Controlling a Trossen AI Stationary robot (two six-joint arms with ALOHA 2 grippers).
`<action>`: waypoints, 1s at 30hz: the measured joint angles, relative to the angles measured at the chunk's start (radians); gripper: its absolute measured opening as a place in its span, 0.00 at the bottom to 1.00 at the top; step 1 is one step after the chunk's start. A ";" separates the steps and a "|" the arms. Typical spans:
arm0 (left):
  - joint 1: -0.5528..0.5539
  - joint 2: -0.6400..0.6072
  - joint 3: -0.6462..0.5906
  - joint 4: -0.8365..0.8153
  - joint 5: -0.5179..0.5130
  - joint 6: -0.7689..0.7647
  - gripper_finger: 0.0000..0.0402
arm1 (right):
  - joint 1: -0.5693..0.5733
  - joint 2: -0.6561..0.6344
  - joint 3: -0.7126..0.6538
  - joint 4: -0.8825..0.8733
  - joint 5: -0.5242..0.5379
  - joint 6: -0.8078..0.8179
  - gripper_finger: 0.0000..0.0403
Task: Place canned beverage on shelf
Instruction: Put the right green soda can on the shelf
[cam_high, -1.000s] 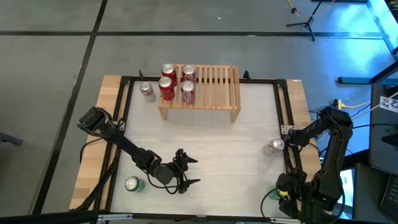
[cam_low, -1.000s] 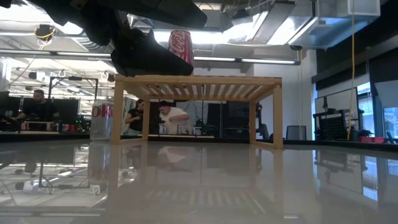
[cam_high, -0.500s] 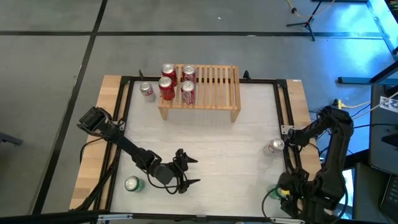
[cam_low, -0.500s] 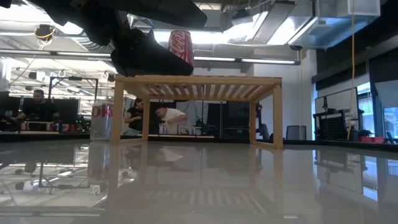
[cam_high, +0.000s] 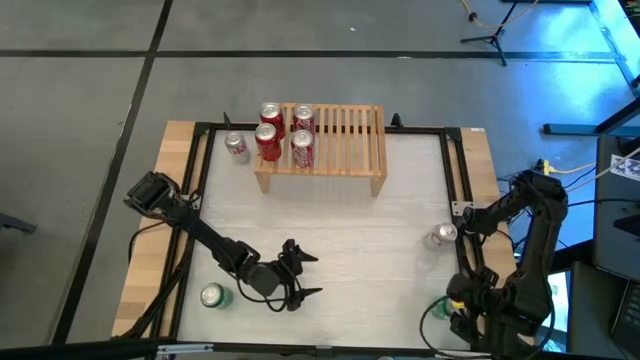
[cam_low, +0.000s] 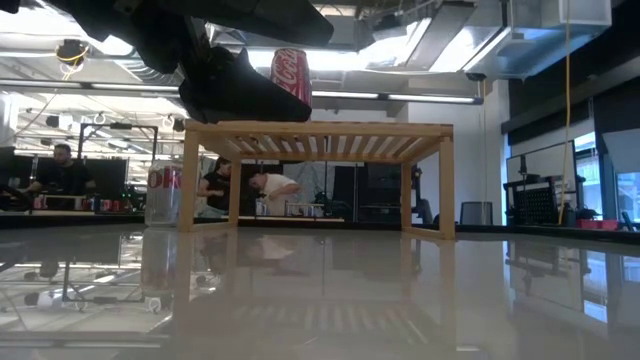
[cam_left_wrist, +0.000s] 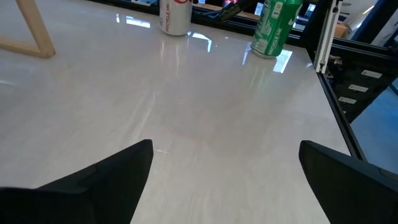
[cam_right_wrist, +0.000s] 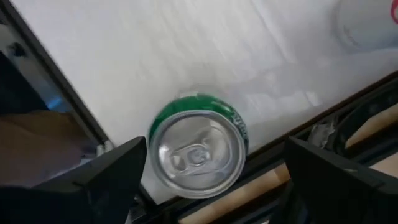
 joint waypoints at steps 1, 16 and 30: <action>0.000 0.000 0.000 0.000 0.000 0.000 0.98 | 0.000 0.002 -0.010 0.006 -0.011 -0.003 0.93; 0.004 0.000 0.000 0.000 -0.001 0.001 0.98 | 0.000 0.030 -0.031 0.051 0.007 -0.014 0.93; 0.004 0.000 0.000 0.003 -0.002 0.001 0.98 | 0.000 0.121 -0.031 0.050 -0.037 -0.063 0.93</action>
